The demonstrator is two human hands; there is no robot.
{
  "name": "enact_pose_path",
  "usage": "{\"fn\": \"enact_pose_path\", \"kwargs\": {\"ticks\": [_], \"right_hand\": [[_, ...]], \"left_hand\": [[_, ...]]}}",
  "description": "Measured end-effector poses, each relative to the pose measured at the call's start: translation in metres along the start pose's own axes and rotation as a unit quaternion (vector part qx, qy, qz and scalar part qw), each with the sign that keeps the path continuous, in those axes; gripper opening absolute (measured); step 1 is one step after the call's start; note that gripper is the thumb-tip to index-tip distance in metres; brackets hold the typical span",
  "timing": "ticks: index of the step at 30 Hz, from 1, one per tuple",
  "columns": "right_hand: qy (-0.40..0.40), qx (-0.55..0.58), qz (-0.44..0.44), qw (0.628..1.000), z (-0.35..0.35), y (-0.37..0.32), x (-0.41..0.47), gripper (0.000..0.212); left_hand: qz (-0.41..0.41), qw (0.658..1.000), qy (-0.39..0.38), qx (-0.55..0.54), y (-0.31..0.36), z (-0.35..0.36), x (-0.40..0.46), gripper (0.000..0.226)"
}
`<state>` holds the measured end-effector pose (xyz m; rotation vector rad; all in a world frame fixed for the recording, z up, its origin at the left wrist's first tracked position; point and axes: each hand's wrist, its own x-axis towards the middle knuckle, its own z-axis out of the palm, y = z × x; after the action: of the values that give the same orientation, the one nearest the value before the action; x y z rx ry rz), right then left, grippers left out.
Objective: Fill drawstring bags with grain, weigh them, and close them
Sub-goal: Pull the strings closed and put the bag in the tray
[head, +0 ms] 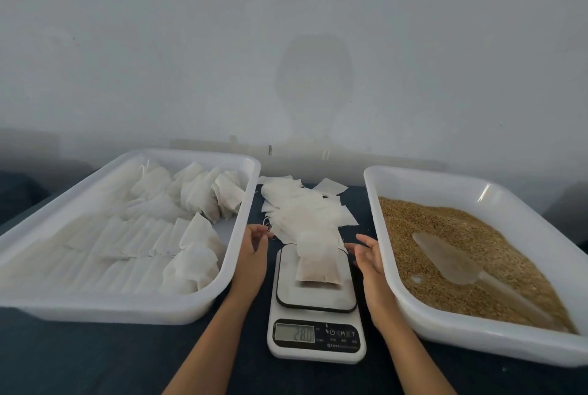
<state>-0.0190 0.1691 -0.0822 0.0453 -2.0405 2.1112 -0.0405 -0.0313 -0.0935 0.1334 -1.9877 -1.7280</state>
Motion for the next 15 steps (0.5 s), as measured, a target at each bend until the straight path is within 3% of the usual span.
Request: {"fn": "enact_pose_path", "kwargs": {"ticks": [6, 10, 13, 15], "right_hand": [[-0.012, -0.002, -0.008, 1.0, 0.001, -0.002, 0.0, 0.023], [-0.029, -0.053, -0.008, 0.998, 0.009, -0.002, 0.008, 0.025], [-0.052, -0.098, 0.0, 0.994, 0.018, -0.005, 0.016, 0.027], [-0.049, -0.132, -0.025, 0.99, 0.024, -0.012, 0.019, 0.029]], "left_hand": [[-0.002, 1.0, -0.029, 0.004, 0.0, 0.002, 0.002, 0.016], [-0.007, 0.992, -0.125, 0.029, 0.012, 0.01, 0.002, 0.008], [-0.019, 0.975, -0.2, 0.099, 0.022, 0.017, -0.003, 0.026], [0.0, 0.969, -0.205, 0.137, 0.03, 0.02, -0.006, 0.042]]}}
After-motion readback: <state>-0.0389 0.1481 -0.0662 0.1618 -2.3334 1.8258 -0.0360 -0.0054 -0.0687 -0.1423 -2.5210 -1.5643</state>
